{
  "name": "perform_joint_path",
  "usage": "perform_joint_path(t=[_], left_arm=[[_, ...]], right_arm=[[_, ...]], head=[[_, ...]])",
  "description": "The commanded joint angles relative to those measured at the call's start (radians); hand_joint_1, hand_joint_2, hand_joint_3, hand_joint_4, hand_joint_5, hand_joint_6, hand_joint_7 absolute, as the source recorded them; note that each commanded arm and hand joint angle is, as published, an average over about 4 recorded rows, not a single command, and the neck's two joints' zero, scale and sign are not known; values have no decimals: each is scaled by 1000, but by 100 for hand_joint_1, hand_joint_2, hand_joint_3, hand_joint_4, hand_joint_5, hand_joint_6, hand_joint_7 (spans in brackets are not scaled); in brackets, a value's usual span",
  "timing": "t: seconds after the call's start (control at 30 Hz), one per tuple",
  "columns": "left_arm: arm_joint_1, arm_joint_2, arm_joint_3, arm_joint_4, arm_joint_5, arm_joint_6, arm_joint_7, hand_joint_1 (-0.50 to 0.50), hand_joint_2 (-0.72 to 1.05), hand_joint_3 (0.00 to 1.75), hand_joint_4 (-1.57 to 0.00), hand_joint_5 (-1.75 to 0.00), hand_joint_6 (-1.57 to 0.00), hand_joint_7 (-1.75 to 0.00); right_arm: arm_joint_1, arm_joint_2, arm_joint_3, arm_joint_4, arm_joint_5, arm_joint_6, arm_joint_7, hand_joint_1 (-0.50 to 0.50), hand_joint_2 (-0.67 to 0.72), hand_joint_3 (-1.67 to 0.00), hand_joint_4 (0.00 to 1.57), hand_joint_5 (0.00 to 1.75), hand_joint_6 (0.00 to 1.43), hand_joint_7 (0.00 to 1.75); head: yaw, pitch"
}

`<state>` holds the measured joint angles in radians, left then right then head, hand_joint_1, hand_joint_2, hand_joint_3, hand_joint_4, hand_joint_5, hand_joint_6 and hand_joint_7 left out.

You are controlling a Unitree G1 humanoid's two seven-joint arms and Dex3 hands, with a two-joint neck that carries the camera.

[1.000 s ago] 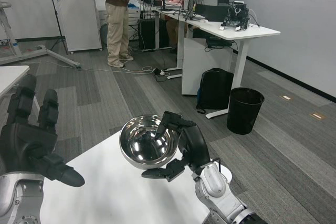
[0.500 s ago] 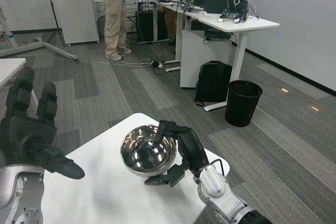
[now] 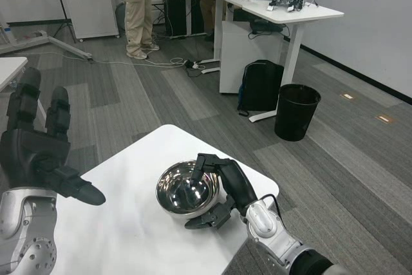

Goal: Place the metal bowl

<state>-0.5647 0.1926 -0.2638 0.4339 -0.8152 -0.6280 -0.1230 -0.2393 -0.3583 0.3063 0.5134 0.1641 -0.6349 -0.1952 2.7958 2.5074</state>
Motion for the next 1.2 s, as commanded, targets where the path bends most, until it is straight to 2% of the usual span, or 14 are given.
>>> perform_joint_path(t=[0.03, 0.2, 0.3, 0.43, 0.53, 0.6, 0.63, 0.73, 0.77, 0.87, 0.93, 1.0, 1.07, 1.2], left_arm=[[-11, -2, 0, 7, -2, -12, -4, -50, -64, 2, -11, 0, -3, -35], [-9, -1, 0, 6, -2, -12, -3, -50, -64, 0, -11, 0, -3, -35], [-7, 0, 0, 6, -4, -12, -3, -50, -64, 2, -11, 0, -3, -35], [-5, 2, 0, 6, -6, -12, -4, -50, -64, 0, -11, 0, -3, -35], [-4, 3, 1, 6, -8, -12, -4, -50, -64, 0, -11, 0, -3, -35], [-4, 5, 1, 6, -9, -12, -4, -50, -64, 4, -11, 0, -3, -35], [-4, 5, 1, 6, -9, -12, -4, -50, -64, 4, -11, 0, -3, -35], [-3, 5, 2, 6, -9, -12, -4, -50, -64, 0, -11, 0, -3, -35], [-3, 5, 2, 6, -10, -12, -3, -50, -64, 0, -11, 0, -3, -35], [-3, 6, 3, 6, -12, -12, -3, -50, -64, 0, -11, 0, -3, -35], [-3, 7, 3, 6, -13, -12, -3, -50, -64, 0, -11, 0, -3, -35], [-3, 7, 4, 6, -14, -12, -3, -50, -64, 2, -11, 0, -3, -35], [-3, 7, 4, 7, -15, -12, -3, -50, -64, 4, -11, 0, -3, -35], [-4, 7, 3, 12, -18, -12, -3, -50, -64, 0, -11, 0, -3, -35]], right_arm=[[5, -4, 17, 14, 8, 0, 9, 17, -41, -95, 114, 145, 74, 147], [5, -5, 23, 20, 7, 7, 22, 17, -41, -105, 106, 153, 66, 147], [11, -5, 23, 18, 7, 16, 32, 12, -46, -119, 96, 158, 59, 148], [23, -5, 21, 10, 8, 29, 53, 0, -45, -127, 76, 165, 37, 154], [32, -6, 20, 1, 8, 32, 68, -9, -41, -117, 56, 165, 16, 157], [40, -8, 17, -6, 8, 32, 75, -17, -38, -103, 41, 155, 6, 157], [43, -9, 15, -8, 7, 32, 78, -21, -35, -93, 35, 133, 4, 148], [48, -11, 8, -16, 7, 32, 87, -32, -29, -67, 19, 61, 0, 105], [49, -11, 5, -18, 7, 32, 90, -34, -27, -61, 16, 44, 0, 91], [54, -11, -5, -26, 9, 31, 98, -38, -19, -44, 7, 5, 0, 66], [58, -11, -9, -29, 10, 28, 109, -40, -10, -32, 3, 0, 0, 56], [58, -12, -13, -30, 12, 23, 119, -44, 8, -20, 0, 0, 0, 45], [59, -13, -19, -30, 13, 17, 125, -46, 23, -14, 0, 0, 0, 38], [62, -13, -29, -31, 18, 4, 128, -46, 41, -8, 0, 0, 0, 23]], head=[[6, -16], [9, -32], [11, -42], [14, -54], [17, -62], [18, -67], [20, -69], [24, -75], [25, -76], [28, -82], [30, -88], [33, -92], [37, -96], [45, -106]])
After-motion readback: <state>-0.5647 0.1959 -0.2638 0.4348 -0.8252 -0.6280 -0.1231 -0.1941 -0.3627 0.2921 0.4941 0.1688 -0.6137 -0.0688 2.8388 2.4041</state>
